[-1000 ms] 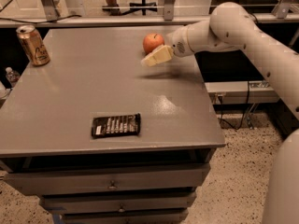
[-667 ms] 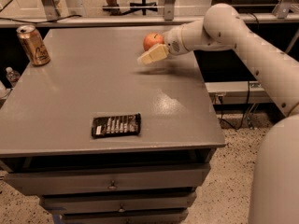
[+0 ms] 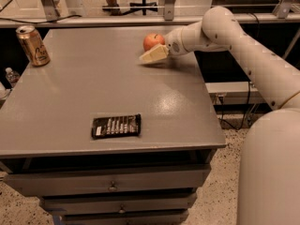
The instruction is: Move apple near orange can
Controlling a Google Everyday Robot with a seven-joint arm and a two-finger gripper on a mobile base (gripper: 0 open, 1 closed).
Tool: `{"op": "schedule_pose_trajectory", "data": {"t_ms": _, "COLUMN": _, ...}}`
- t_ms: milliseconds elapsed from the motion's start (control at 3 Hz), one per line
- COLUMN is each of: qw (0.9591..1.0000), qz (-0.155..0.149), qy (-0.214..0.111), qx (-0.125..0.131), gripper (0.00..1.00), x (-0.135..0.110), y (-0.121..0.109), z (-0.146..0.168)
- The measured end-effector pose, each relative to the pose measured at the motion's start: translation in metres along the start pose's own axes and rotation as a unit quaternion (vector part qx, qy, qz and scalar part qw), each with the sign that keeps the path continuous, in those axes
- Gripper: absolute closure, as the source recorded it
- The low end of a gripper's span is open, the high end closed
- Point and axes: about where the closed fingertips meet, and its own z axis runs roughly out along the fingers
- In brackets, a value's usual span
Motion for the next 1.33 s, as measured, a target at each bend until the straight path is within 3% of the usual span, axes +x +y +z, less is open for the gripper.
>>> {"op": "schedule_pose_trajectory", "data": {"t_ms": 1000, "qw": 0.9998, "qz": 0.018, "qy": 0.005, "qx": 0.003, "gripper": 0.88, "x": -0.0090, "y": -0.0122, "z": -0.0043}}
{"op": "schedule_pose_trajectory", "data": {"t_ms": 1333, "qw": 0.9998, "qz": 0.018, "qy": 0.006, "qx": 0.000, "gripper": 1.00, "x": -0.0085, "y": -0.0106, "z": -0.0012}}
